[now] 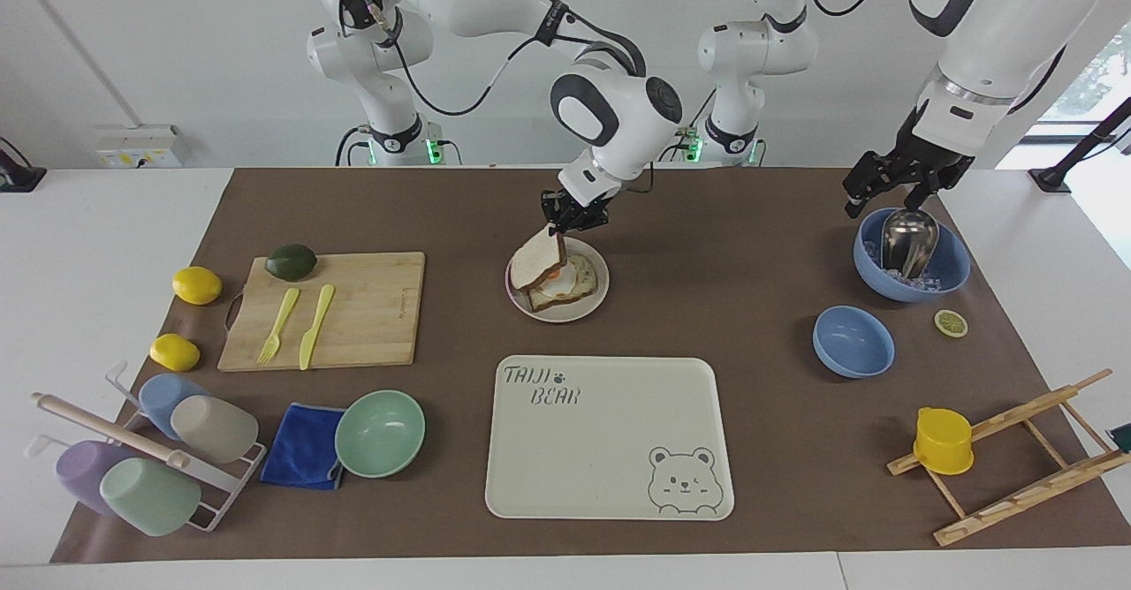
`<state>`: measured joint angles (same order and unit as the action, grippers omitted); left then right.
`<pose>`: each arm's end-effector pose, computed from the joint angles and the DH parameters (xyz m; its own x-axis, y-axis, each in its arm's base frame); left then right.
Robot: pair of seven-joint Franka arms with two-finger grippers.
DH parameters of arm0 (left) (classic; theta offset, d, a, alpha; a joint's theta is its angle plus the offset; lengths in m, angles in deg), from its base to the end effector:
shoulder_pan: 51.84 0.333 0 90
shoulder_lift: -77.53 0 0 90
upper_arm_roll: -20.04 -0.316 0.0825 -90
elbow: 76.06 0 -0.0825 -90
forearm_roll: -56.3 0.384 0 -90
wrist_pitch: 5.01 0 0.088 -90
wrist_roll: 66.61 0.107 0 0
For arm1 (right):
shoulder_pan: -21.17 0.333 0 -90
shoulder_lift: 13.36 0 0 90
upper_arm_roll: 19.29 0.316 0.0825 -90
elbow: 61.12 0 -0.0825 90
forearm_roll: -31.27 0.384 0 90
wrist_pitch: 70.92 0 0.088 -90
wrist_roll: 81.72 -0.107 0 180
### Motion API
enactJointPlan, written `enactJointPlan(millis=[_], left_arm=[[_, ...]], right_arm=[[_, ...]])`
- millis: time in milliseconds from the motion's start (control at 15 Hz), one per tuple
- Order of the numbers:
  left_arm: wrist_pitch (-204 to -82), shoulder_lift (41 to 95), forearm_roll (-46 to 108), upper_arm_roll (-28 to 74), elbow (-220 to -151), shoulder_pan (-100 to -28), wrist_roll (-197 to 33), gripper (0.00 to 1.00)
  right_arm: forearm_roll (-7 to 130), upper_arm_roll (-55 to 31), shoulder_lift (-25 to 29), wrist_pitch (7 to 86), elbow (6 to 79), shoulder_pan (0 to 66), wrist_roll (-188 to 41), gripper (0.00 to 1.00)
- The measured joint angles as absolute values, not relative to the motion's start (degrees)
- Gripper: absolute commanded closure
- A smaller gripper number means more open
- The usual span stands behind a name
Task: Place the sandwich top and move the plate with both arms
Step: 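Carry the bread slice over the plate and lower it onto the egg, then open the right gripper and withdraw while the left gripper reaches the plate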
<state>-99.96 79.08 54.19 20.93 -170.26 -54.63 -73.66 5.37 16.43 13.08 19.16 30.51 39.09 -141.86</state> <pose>0.5522 -0.0393 0.6125 0.9975 0.0619 0.0353 0.0604 -0.9973 0.0410 0.4410 0.4427 0.3793 0.9977 -0.0308 -0.0596 -0.0036 -0.9119 0.4104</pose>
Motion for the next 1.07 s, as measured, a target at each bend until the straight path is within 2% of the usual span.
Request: enactJointPlan(millis=[467, 533, 800, 933, 1067], left_arm=[[-100.5, 79.1, 54.2, 21.3, -170.9, -54.6, -73.7, 0.0], [-100.5, 79.1, 54.2, 21.4, -171.0, -54.6, -73.7, 0.0], [-100.9, 79.1, 54.2, 21.5, -171.4, -54.6, -73.7, 0.0], [-101.0, 79.1, 54.2, 21.5, -171.6, -54.6, -73.7, 0.0], [-101.2, 79.1, 54.2, 21.5, -171.7, -54.7, -73.7, 0.0]], right_arm=[[5.4, 16.5, 13.2, 24.0, 31.0, 39.6, -141.5, 0.99], [5.4, 16.5, 13.2, 25.2, 31.4, 39.5, -141.5, 0.93], [6.6, 16.5, 13.4, 31.5, 33.9, 38.3, -141.5, 0.51], [8.8, 16.4, 13.4, 34.4, 34.9, 37.4, -141.5, 0.41], [10.7, 16.4, 13.4, 36.3, 35.1, 37.1, -141.5, 0.39]])
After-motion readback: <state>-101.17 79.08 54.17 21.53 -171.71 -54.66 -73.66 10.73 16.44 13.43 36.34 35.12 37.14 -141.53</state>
